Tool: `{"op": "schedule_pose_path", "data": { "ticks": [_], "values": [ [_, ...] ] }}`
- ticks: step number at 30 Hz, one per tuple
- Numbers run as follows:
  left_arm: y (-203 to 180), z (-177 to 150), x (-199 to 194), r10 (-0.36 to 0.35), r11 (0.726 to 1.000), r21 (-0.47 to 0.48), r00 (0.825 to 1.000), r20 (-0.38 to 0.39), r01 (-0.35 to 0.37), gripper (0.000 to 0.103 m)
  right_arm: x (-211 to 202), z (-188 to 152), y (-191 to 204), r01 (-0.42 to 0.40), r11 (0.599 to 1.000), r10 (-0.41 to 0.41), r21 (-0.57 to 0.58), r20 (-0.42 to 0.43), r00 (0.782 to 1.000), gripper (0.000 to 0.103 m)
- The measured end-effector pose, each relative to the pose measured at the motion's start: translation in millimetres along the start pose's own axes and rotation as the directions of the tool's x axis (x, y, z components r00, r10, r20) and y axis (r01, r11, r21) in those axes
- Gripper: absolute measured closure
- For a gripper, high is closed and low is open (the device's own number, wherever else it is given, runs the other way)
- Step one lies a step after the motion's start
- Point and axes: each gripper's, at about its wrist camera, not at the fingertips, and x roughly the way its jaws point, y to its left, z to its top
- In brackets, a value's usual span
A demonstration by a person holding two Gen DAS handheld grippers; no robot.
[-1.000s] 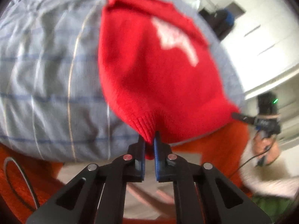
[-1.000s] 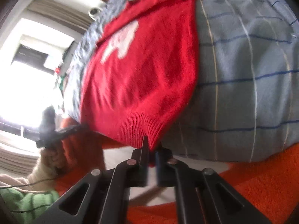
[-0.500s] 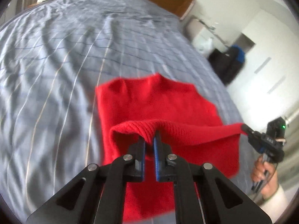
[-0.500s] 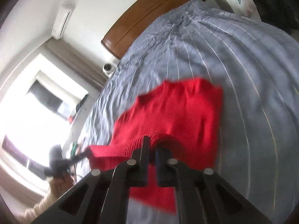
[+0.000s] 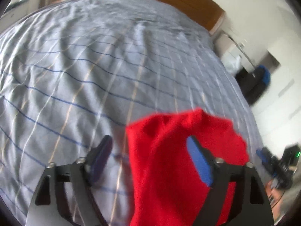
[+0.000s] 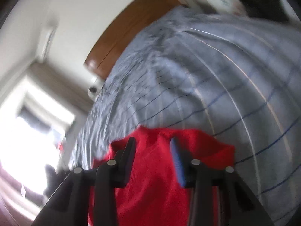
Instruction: Fold small clothes
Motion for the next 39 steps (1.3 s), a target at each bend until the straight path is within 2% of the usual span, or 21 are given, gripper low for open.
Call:
{"op": "schedule_pose_path", "data": {
  "ticks": [2, 4, 5, 6, 8, 10, 12, 14, 17, 22, 26, 29, 33, 39],
  "values": [
    [-8, -10, 5, 0.009, 0.998, 0.054, 0.999, -0.038, -0.007, 0.007, 1, -14, 21, -0.057, 0.992, 0.047, -0.110, -0.092, 0.995, 0.063],
    [-11, -18, 27, 0.110, 0.989, 0.114, 0.987, -0.116, -0.097, 0.007, 5, -39, 32, -0.093, 0.979, 0.056, -0.179, -0.201, 0.978, 0.057],
    [-7, -20, 34, 0.164, 0.982, 0.117, 0.977, -0.140, -0.148, 0.008, 7, -52, 33, -0.063, 0.975, 0.011, -0.212, -0.240, 0.971, 0.056],
    [1, -21, 36, 0.207, 0.976, 0.094, 0.966, -0.154, -0.194, 0.014, 9, -65, 28, 0.020, 0.967, -0.089, -0.253, -0.264, 0.960, 0.056],
    [14, -22, 17, 0.160, 0.987, 0.013, 0.978, -0.130, -0.160, 0.017, 1, -80, 12, 0.157, 0.951, -0.225, -0.268, -0.248, 0.942, 0.062],
    [10, -26, -13, 0.131, 0.991, 0.007, 0.988, -0.080, -0.131, 0.015, -31, -86, 10, 0.208, 0.947, -0.253, -0.243, -0.171, 0.952, 0.062],
    [-3, -36, -40, 0.125, 0.991, 0.060, 0.992, -0.030, -0.123, 0.010, -63, -96, 18, 0.201, 0.947, -0.235, -0.250, -0.117, 0.965, 0.053],
    [-22, -52, -66, 0.145, 0.980, 0.135, 0.989, 0.014, -0.146, 0.006, -85, -109, 27, 0.195, 0.942, -0.226, -0.274, -0.089, 0.970, 0.037],
    [-51, -86, -95, 0.208, 0.946, 0.244, 0.977, 0.052, -0.214, 0.005, -109, -142, 35, 0.205, 0.930, -0.240, -0.304, -0.081, 0.967, 0.035],
    [-61, -130, -122, 0.265, 0.917, 0.287, 0.961, 0.079, -0.276, 0.005, -118, -178, 28, 0.224, 0.941, -0.248, -0.252, -0.069, 0.966, 0.035],
    [-61, -154, -133, 0.287, 0.911, 0.279, 0.953, 0.096, -0.302, 0.005, -120, -186, 36, 0.242, 0.937, -0.255, -0.251, -0.020, 0.967, 0.035],
    [-61, -163, -125, 0.308, 0.902, 0.288, 0.947, 0.093, -0.322, 0.005, -119, -185, 42, 0.255, 0.929, -0.268, -0.267, -0.011, 0.963, 0.035],
    [-52, -168, -115, 0.330, 0.902, 0.266, 0.940, 0.088, -0.341, 0.005, -114, -184, 47, 0.271, 0.920, -0.286, -0.284, -0.012, 0.958, 0.035],
    [-43, -171, -105, 0.336, 0.909, 0.240, 0.940, 0.064, -0.341, 0.005, -105, -194, 41, 0.281, 0.918, -0.305, -0.278, -0.046, 0.951, 0.035]
  ]
}}
